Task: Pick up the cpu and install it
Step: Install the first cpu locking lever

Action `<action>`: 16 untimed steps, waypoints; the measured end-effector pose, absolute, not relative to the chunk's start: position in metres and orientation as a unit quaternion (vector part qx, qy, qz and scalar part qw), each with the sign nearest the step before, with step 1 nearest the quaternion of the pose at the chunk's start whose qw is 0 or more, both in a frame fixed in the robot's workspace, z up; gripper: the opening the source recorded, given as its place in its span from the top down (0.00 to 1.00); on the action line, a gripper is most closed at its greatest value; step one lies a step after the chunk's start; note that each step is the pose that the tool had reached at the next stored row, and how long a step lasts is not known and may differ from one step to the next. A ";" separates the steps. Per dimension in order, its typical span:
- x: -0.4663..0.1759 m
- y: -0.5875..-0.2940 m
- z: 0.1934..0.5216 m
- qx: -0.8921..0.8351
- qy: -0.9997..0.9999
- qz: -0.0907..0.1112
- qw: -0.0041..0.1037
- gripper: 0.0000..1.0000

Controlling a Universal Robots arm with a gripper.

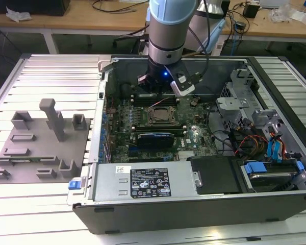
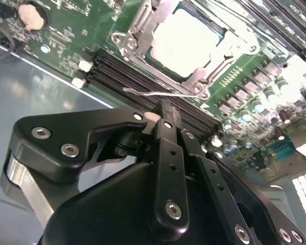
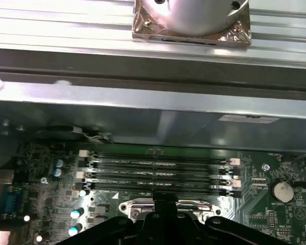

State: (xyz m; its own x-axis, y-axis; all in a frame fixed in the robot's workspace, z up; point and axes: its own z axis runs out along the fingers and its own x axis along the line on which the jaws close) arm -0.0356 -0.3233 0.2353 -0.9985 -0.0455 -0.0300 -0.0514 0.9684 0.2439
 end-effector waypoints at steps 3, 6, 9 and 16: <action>-0.033 -0.323 0.232 -0.022 0.992 0.123 0.012 0.89; -0.032 -0.323 0.230 -0.019 0.992 0.123 0.013 0.89; -0.032 -0.321 0.227 -0.016 0.992 0.123 0.013 0.89; -0.032 -0.315 0.222 -0.012 0.992 0.123 0.014 0.89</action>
State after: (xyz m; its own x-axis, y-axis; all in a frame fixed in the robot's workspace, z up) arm -0.0324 -0.3149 0.2222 -0.9993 -0.0214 -0.0304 -0.0282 0.9695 0.2435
